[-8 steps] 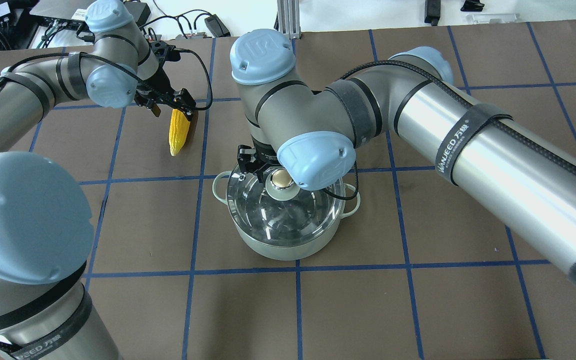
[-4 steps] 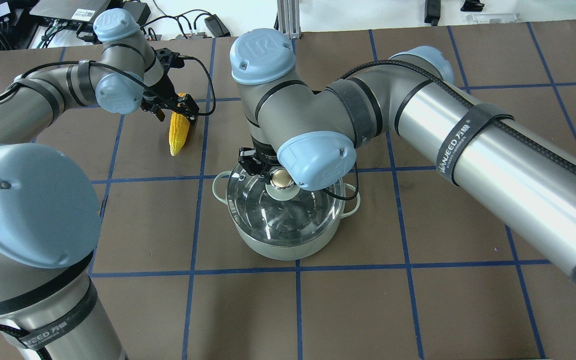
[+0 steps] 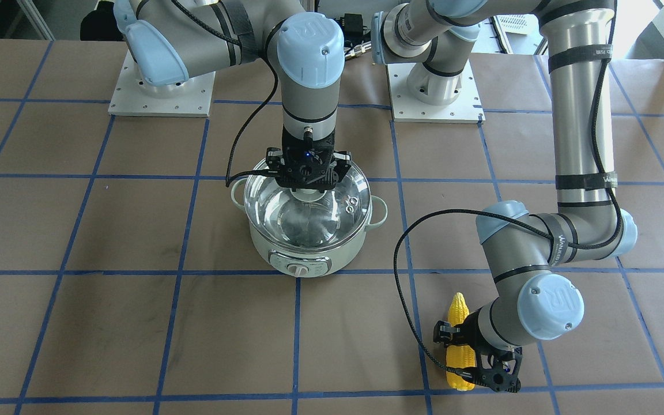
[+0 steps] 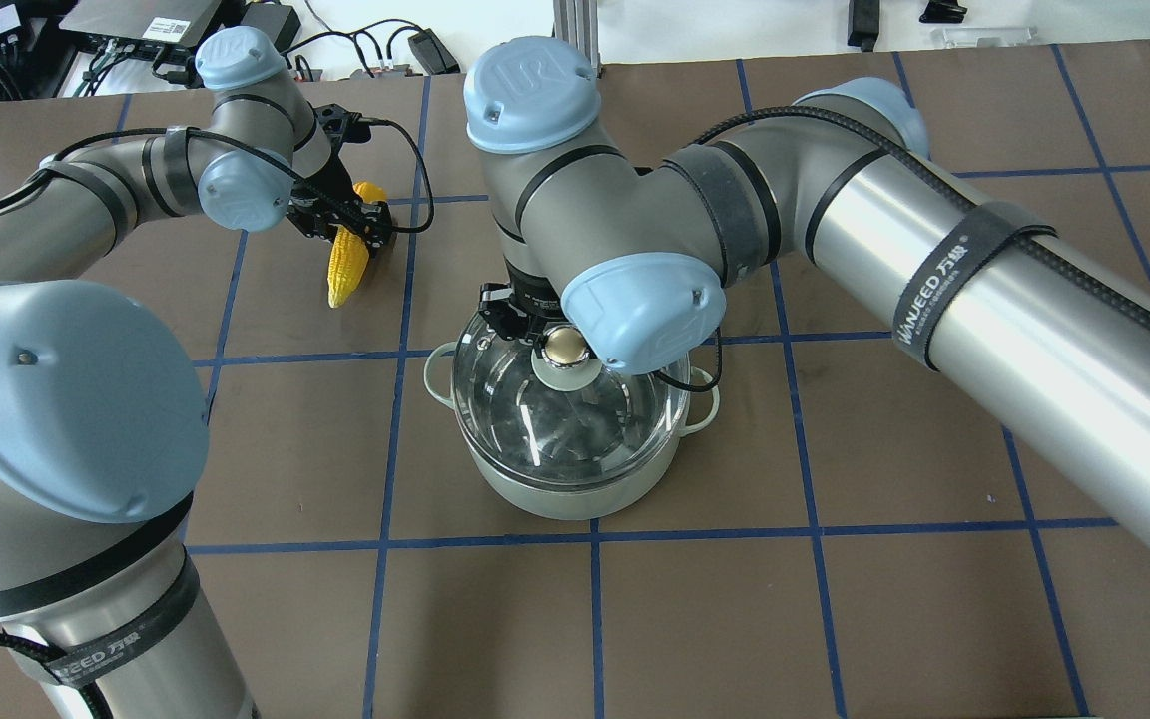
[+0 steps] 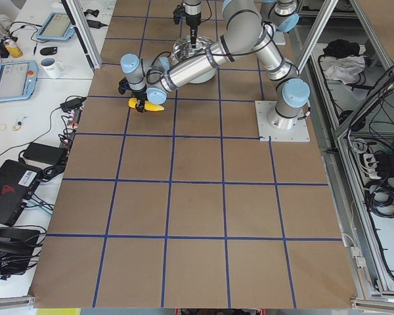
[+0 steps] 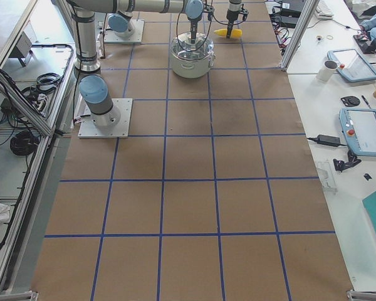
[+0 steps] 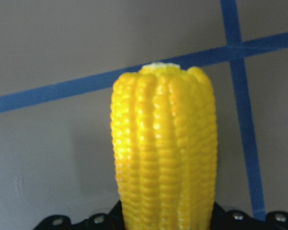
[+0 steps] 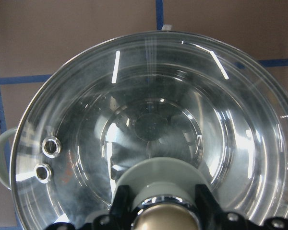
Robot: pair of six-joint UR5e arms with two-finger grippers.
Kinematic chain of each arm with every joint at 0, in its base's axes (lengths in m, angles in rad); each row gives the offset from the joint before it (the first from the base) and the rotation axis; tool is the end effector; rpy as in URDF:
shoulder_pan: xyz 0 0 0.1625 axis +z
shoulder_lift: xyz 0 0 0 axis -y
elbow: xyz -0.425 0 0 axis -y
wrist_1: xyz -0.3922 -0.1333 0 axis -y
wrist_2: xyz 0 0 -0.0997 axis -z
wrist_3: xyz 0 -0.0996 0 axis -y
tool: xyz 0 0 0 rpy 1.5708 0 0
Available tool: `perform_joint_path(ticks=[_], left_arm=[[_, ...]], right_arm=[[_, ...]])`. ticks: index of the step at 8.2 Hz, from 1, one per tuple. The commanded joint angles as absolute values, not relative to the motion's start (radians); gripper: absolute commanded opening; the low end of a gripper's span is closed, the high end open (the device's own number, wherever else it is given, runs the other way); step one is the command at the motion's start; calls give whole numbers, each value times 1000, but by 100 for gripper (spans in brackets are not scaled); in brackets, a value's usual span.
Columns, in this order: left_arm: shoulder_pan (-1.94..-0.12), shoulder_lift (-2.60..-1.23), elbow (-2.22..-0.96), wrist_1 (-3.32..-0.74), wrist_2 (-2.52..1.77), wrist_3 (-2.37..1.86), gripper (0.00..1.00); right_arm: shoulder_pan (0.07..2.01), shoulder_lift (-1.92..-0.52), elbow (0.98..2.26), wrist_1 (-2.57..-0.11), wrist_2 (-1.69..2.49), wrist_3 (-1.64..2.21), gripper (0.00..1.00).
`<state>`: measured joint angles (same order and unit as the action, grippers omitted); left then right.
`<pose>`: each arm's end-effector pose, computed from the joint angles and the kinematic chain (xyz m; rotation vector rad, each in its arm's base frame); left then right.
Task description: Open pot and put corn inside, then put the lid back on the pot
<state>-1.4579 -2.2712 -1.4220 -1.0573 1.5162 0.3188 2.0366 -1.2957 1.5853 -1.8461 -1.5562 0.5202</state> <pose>-0.0586 -0.7149 0.1787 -0.3149 -3.0637 -0.0393 0.3852 -0.4662 0.3585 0.0854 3.1342 0.0306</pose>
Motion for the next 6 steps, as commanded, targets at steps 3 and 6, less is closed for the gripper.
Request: perform_joint_path(ticks=[3, 6], left_arm=[[-1459, -2140, -1419, -1196, 1528, 214, 0], [-1489, -1952, -1424, -1389, 1534, 46, 0]], right_arm=[[1886, -1515, 1574, -1658, -1560, 392, 22], [1677, -1656, 1574, -1501, -1557, 176, 22]])
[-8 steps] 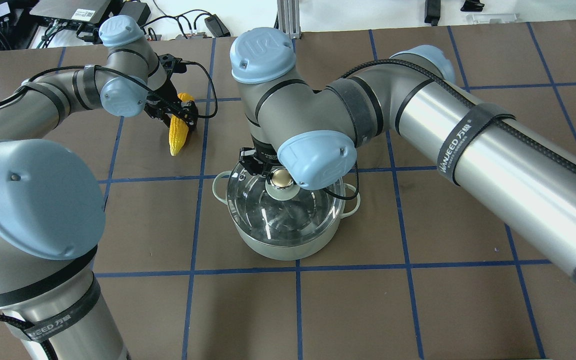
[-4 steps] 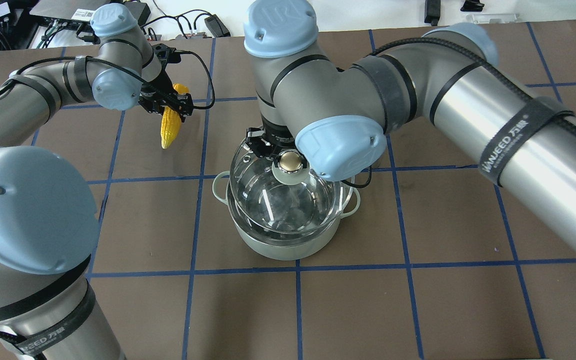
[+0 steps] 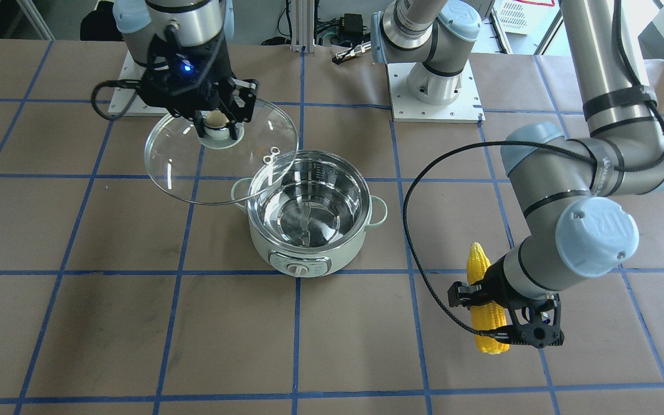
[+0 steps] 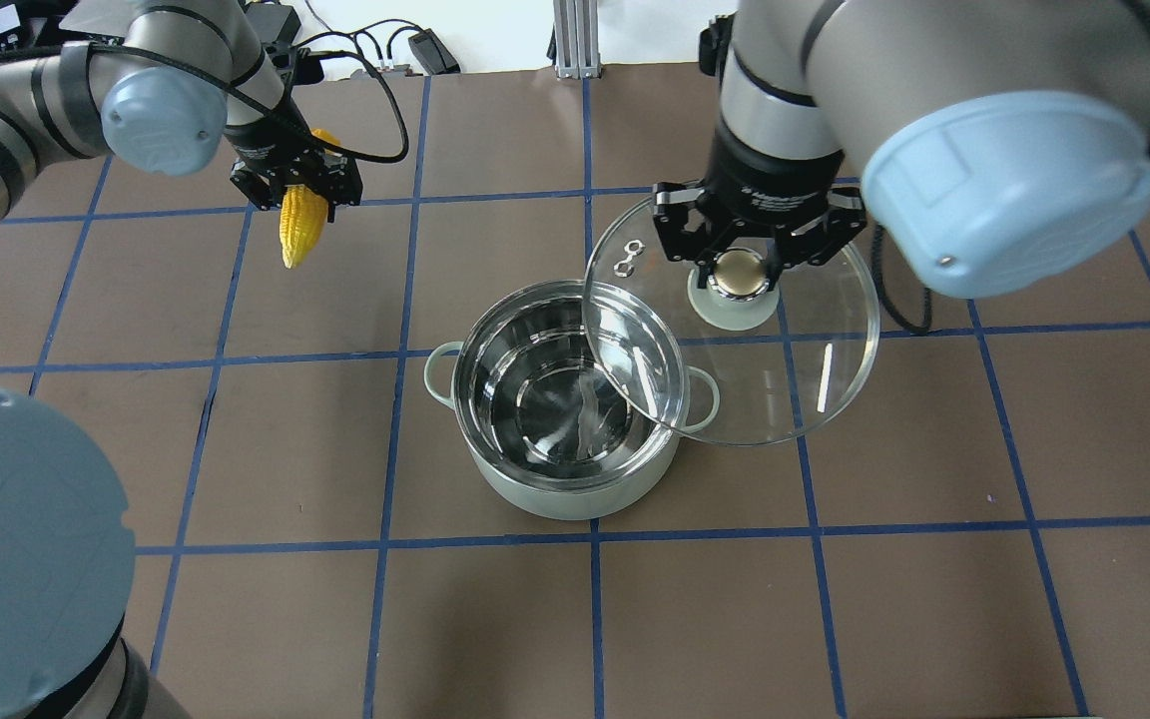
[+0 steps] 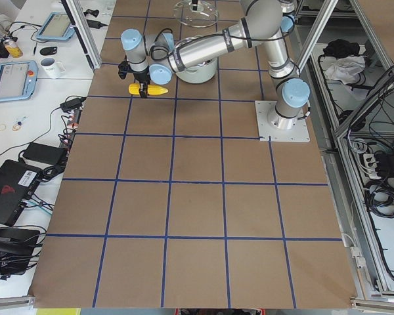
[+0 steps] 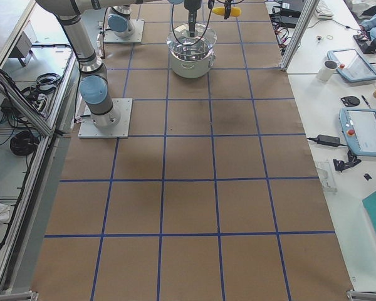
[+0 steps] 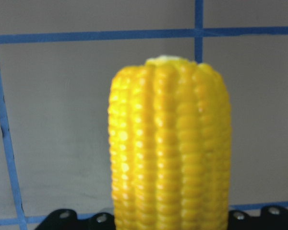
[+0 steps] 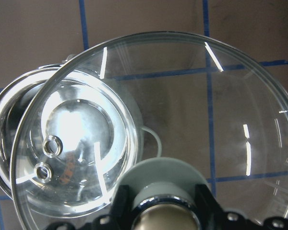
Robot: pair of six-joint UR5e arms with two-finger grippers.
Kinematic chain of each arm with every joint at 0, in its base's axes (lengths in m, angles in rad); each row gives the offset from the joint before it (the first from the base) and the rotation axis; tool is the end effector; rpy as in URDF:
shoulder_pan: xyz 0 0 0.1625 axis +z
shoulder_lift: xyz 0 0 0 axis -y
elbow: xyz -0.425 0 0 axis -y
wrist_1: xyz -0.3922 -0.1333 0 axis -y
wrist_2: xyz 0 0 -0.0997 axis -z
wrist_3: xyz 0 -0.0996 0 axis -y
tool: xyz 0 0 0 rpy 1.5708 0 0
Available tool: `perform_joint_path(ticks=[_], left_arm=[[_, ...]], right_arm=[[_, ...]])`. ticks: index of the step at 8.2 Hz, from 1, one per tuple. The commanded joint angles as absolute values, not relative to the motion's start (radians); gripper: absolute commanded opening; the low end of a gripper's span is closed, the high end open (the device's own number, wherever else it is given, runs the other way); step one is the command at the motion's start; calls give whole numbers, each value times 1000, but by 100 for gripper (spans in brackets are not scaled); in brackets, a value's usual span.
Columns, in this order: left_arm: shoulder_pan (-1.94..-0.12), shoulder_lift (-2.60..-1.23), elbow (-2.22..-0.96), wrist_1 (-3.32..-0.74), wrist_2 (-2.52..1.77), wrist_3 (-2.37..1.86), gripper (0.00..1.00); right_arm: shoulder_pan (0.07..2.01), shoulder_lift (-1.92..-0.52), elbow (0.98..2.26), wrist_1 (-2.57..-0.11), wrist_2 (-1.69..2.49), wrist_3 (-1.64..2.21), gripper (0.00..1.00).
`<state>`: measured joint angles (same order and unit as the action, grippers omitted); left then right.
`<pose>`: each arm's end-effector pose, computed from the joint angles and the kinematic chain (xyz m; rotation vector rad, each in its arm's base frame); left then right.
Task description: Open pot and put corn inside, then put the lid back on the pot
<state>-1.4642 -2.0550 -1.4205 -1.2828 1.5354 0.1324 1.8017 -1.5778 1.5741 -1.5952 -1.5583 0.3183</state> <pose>-0.0655 -0.6742 0.3061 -0.0387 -3.1001 -0.0641 0.2435 -0.4478 0.4922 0.1361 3.1188 -0.0369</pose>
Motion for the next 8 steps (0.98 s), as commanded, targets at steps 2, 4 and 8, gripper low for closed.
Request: perform_joint_path(ticks=[2, 4, 8], left_arm=[[-1587, -1879, -1424, -1448, 1529, -82, 0], [-1749, -1870, -1428, -1476, 1528, -231, 0], [-1881, -1871, -1529, -1471, 1470, -296, 0]], right_arm=[[1652, -1660, 1574, -1499, -1526, 149, 21], [1652, -1661, 1574, -1494, -1537, 147, 19], [1652, -1661, 1574, -1494, -1537, 147, 17]])
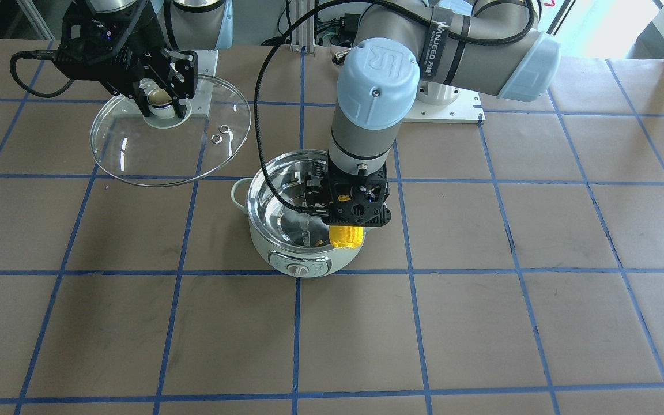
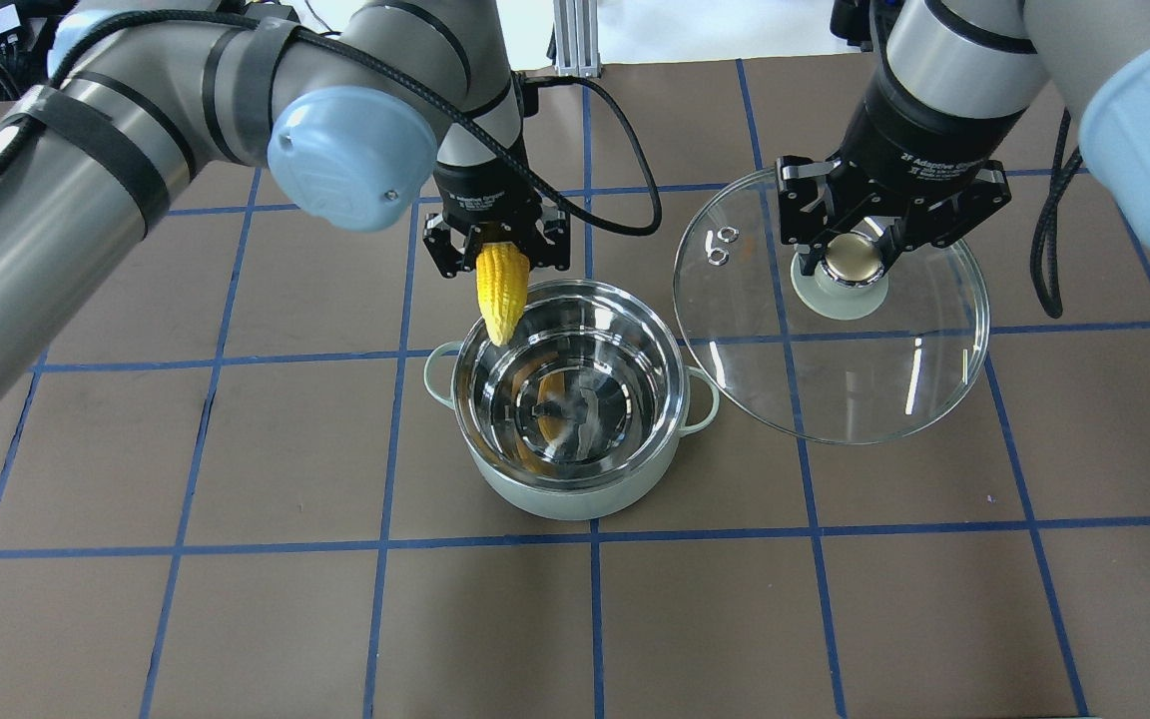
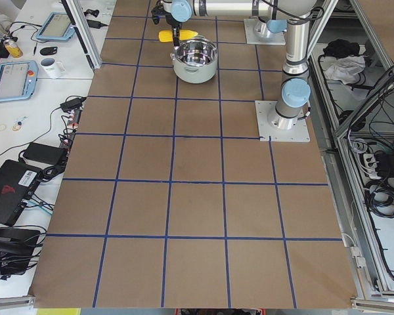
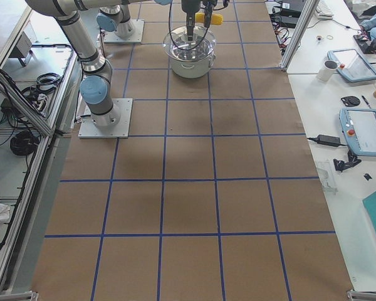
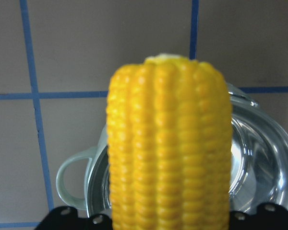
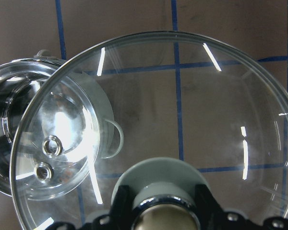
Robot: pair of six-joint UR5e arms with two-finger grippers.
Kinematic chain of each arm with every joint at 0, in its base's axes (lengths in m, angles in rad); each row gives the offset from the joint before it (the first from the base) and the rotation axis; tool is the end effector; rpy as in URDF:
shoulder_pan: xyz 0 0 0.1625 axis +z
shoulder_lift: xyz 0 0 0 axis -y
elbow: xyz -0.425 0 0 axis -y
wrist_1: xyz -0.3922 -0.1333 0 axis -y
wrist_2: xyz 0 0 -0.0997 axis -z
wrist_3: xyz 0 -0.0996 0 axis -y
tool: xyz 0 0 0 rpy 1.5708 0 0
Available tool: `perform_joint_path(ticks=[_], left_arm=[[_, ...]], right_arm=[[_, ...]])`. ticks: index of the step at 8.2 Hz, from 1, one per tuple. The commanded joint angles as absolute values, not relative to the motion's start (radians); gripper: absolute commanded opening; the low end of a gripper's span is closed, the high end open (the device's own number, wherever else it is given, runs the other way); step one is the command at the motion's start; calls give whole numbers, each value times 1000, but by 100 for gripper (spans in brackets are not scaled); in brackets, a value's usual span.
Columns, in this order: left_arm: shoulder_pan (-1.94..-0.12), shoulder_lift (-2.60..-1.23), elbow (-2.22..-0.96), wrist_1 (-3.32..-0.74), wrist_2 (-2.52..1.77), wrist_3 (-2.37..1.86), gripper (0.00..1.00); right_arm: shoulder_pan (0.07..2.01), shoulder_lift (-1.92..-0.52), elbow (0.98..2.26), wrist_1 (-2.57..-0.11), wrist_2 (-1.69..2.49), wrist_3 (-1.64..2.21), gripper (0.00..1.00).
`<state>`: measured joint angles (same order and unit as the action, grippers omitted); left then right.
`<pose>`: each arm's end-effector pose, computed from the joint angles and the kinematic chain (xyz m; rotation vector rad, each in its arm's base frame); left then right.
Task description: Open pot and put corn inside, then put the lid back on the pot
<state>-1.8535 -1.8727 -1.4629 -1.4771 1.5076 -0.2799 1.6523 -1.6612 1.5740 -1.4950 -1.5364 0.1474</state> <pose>-0.3015 -0.5377 0.3838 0.0006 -3.1037 -0.1769 0.1732 -0.4405 0.5215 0.1020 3.1044 -0.0115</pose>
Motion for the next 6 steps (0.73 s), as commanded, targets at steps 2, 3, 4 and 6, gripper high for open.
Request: perform_joint_path(ticks=[2, 3, 4, 6], left_arm=[[-1882, -1871, -1580, -1468, 1468, -296, 0], [-1893, -1874, -1592, -1468, 1465, -296, 0], [-1911, -1882, -1595, -1468, 1442, -299, 0], [-1927, -1899, -1595, -1457, 1433, -301, 0]], right_arm=[[1652, -1661, 1574, -1491, -1539, 146, 14], [1652, -1661, 1574, -1486, -1539, 146, 14], [1652, -1661, 1574, -1485, -1539, 146, 11], [1652, -1661, 1574, -1479, -1539, 146, 7]])
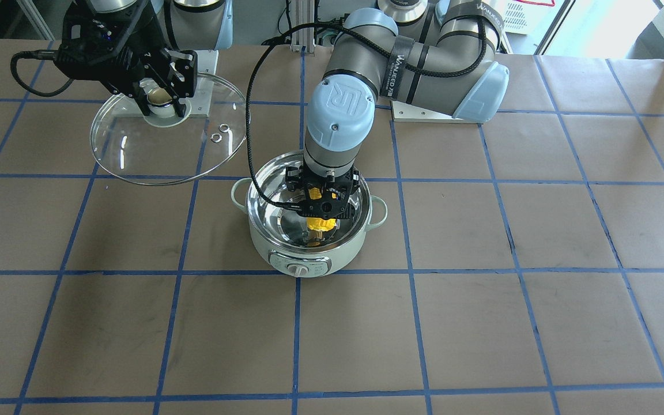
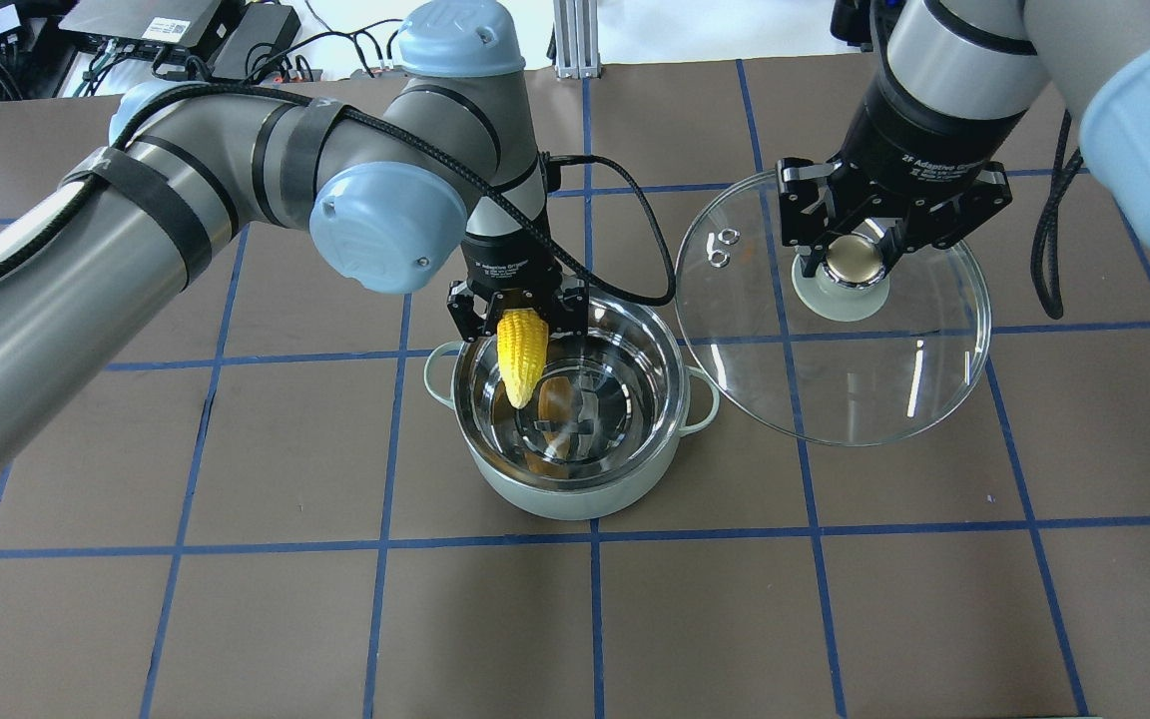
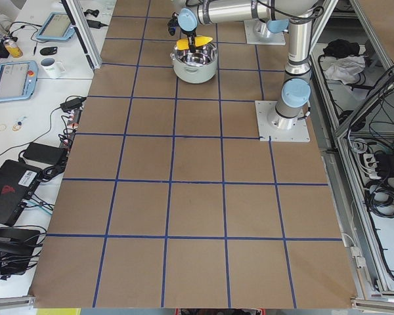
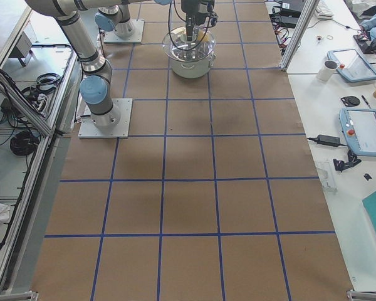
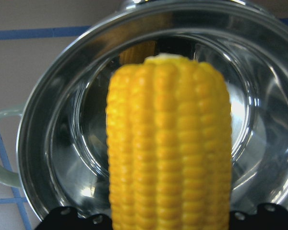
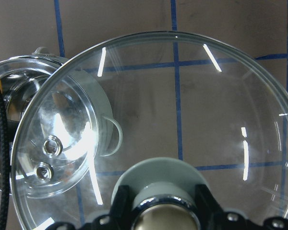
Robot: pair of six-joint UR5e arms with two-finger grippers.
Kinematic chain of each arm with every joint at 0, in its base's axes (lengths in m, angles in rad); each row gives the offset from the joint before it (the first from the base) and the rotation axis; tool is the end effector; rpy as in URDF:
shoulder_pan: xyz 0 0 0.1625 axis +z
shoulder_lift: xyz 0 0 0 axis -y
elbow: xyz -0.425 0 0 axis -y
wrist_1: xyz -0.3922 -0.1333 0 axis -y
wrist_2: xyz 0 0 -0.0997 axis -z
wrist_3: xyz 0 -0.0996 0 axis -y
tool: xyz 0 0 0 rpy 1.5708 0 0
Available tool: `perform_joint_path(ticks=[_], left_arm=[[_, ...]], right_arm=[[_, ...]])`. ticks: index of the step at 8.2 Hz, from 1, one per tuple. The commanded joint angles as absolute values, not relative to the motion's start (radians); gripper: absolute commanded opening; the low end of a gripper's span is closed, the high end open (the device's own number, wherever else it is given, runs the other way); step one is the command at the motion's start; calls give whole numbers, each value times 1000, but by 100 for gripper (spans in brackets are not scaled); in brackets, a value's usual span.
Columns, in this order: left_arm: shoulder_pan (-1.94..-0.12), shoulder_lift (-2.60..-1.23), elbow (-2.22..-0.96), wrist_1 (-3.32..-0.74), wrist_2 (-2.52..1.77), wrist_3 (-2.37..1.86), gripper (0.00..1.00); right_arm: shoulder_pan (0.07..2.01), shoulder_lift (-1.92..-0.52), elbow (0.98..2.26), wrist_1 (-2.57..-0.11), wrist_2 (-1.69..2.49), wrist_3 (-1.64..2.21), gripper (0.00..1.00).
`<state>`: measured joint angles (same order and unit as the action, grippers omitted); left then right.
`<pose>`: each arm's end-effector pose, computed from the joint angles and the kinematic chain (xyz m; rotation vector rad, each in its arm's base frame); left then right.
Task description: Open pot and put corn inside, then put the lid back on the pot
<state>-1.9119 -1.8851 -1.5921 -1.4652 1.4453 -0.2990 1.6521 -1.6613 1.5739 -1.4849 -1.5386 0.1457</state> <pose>-0.3301 -0.4943 0.3186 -0.0423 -3.0695 -0.3973 0.1728 -0.4396 0.5206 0.1001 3.1078 0.0033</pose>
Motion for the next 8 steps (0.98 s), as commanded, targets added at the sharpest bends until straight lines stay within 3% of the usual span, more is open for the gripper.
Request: perform_joint_path(ticks=[1, 2, 3, 4, 5, 6, 8], left_arm=[[-1928, -1899, -1598, -1459, 1433, -313, 4], [-1927, -1902, -1600, -1459, 1434, -313, 19], [-1927, -1913, -1597, -1457, 1437, -313, 41], [-1927, -1920, -1595, -1450, 1439, -316, 74], [-1927, -1921, -1594, -1444, 1445, -318, 93], [-1927, -1916, -1594, -1445, 1448, -314, 100], [-1925, -1908, -1589, -1462, 1447, -313, 100]], right_arm=[[1652, -1661, 1574, -1474, -1537, 146, 3], [1652, -1661, 1574, -1468, -1539, 146, 0], [1652, -1661, 1574, -1468, -1539, 146, 0], [1652, -1661, 1574, -1468, -1539, 146, 0], [1652, -1663, 1574, -1465, -1539, 146, 0], [1652, -1663, 1574, -1460, -1537, 146, 0], [1652, -1663, 1574, -1462, -1537, 146, 0]])
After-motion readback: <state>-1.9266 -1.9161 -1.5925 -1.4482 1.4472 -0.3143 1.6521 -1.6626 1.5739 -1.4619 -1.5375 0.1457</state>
